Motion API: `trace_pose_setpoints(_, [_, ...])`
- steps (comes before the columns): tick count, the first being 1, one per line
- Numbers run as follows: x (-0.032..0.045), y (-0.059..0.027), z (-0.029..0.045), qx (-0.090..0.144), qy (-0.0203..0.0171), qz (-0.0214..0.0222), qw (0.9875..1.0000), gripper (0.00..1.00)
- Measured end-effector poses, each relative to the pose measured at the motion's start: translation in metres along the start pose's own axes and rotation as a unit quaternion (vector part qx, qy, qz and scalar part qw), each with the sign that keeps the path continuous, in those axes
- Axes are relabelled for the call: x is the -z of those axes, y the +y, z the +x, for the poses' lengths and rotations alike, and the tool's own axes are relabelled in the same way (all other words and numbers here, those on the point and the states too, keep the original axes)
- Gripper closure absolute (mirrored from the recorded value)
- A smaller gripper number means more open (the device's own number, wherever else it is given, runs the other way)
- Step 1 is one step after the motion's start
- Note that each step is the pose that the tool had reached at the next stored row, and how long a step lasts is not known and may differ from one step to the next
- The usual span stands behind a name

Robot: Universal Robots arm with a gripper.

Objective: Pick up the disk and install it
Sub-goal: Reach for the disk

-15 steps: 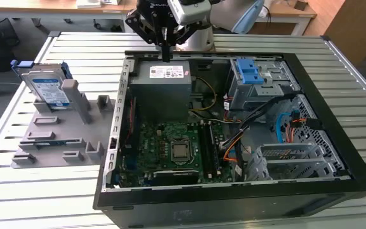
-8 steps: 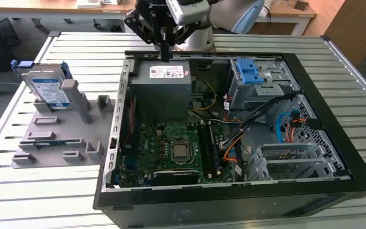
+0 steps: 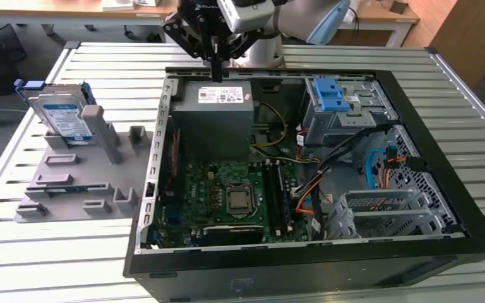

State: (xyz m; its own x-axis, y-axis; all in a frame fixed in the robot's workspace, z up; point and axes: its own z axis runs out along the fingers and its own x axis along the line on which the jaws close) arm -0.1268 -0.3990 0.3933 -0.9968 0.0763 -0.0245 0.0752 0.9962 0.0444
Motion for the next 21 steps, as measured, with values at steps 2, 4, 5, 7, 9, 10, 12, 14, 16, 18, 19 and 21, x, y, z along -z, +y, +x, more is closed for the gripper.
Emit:
trace_pose_setpoints(2, [0.0,-0.0001,0.0013,0.0,0.0,0.0,1.0,0.89])
trace_pose_setpoints(4, [0.0,-0.0001,0.0025,0.0,0.0,0.0,1.0,0.89])
trace_pose_setpoints(5, [0.0,-0.0002,0.003,0.0,0.0,0.0,1.0,0.89])
trace_pose_setpoints(7, [0.0,-0.0003,0.0041,0.0,0.0,0.0,1.0,0.89])
trace_pose_setpoints(9, [0.0,-0.0003,0.0048,0.0,0.0,0.0,1.0,0.89])
trace_pose_setpoints(10, [0.0,-0.0003,0.0052,0.0,0.0,0.0,1.0,0.89])
trace_pose_setpoints(12, [0.0,-0.0004,0.0059,0.0,0.0,0.0,1.0,0.89])
trace_pose_setpoints(14, [0.0,-0.0005,0.0067,0.0,0.0,0.0,1.0,0.89])
trace_pose_setpoints(16, [-0.0001,-0.0005,0.0075,0.0,0.0,0.0,1.0,0.89])
trace_pose_setpoints(18, [0.0,-0.0006,0.0084,0.0,0.0,0.0,1.0,0.89])
trace_pose_setpoints(19, [0.0,-0.0006,0.0088,0.0,0.0,0.0,1.0,0.89])
trace_pose_setpoints(21, [0.0,-0.0007,0.0095,0.0,0.0001,0.0,1.0,0.89])
